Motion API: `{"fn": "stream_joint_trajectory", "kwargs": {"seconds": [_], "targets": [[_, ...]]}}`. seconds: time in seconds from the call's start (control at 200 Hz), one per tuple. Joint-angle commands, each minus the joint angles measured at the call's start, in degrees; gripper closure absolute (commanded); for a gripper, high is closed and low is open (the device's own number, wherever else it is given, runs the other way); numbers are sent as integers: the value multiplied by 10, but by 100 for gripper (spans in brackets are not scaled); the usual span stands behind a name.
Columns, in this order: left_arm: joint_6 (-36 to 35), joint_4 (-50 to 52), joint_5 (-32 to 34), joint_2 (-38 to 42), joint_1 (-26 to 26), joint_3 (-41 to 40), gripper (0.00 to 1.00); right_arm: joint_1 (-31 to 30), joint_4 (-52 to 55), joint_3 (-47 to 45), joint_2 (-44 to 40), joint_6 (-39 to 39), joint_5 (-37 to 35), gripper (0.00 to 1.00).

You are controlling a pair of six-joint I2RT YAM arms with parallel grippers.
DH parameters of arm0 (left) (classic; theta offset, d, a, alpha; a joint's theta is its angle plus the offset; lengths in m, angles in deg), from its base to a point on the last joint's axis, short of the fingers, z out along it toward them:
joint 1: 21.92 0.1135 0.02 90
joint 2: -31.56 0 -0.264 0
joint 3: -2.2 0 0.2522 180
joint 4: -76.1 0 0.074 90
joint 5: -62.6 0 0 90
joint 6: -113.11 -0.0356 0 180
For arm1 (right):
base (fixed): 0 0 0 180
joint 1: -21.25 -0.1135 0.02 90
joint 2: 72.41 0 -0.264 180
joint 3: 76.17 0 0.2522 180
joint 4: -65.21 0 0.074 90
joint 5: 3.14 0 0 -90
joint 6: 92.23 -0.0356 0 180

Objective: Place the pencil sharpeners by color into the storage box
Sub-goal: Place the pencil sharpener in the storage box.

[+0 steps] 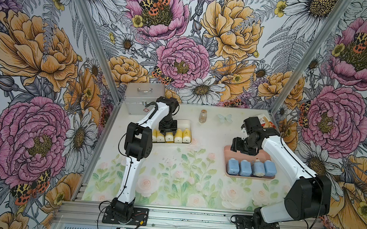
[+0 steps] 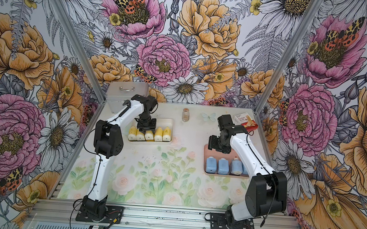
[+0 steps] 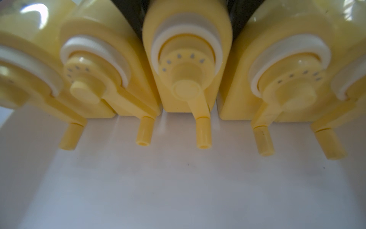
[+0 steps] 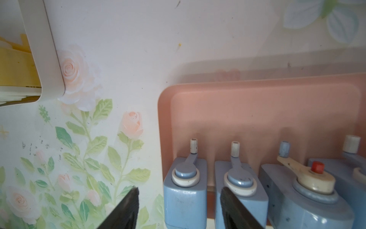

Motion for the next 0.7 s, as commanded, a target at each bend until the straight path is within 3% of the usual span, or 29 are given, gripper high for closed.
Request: {"fn": "stream_joint_trajectory", "kwargs": {"seconds": [0.0, 0.696], "targets": [[-12, 0, -4, -9, -2, 12, 56, 0, -13, -2, 1, -2, 7, 33], [-17, 0, 3, -36, -16, 18, 54, 0, -16, 1, 10, -1, 10, 33]]}}
